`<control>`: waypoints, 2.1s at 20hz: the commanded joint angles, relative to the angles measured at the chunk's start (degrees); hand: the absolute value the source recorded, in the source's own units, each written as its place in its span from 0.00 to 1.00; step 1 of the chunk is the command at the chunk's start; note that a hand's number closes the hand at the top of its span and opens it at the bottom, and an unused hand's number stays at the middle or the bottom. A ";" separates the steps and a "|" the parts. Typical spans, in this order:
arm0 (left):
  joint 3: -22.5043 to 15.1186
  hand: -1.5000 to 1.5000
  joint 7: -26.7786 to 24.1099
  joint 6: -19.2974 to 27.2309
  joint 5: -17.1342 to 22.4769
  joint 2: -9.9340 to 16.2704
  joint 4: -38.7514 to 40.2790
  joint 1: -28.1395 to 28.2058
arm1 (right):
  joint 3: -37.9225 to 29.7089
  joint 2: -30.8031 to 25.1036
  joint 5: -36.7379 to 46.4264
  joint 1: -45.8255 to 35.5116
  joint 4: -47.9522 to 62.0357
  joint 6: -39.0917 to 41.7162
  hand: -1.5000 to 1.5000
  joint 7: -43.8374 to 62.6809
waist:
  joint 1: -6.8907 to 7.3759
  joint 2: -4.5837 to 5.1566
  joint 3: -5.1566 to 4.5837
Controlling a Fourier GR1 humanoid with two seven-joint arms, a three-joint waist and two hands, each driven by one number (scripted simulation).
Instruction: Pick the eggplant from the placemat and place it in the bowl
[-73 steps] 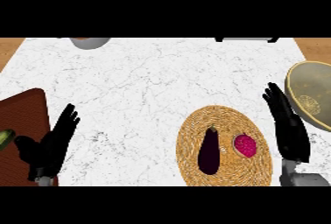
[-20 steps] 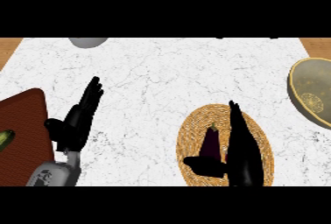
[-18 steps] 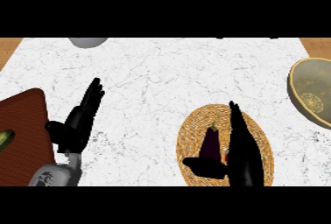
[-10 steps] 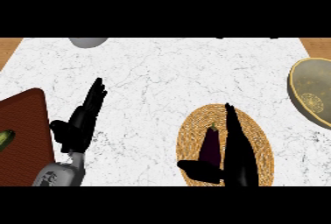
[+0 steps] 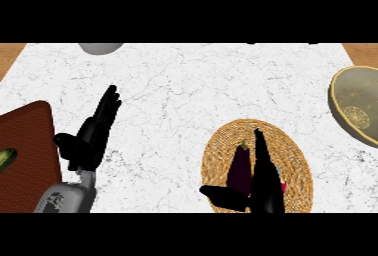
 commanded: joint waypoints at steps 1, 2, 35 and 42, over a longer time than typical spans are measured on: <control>3.36 0.50 -2.49 -2.88 1.24 1.85 1.00 1.50 | -0.58 0.20 -2.27 -1.02 3.69 -5.38 0.00 1.35 | 0.08 0.04 -0.01; -0.95 0.50 -0.71 1.01 -2.06 -2.69 -0.23 1.33 | -4.31 0.20 -4.21 -2.19 2.35 -2.64 0.00 -0.05 | -0.01 0.02 0.00; 3.05 0.50 0.41 -2.61 -4.02 -3.75 -0.52 1.38 | 0.43 -4.93 -10.76 -0.52 15.14 1.86 1.00 -19.58 | -0.09 -0.01 0.03; 3.35 0.50 0.20 -2.37 -3.62 -3.96 -0.40 1.71 | -1.04 -20.59 -28.19 1.48 -6.82 15.46 1.00 -42.56 | -1.43 -0.30 0.22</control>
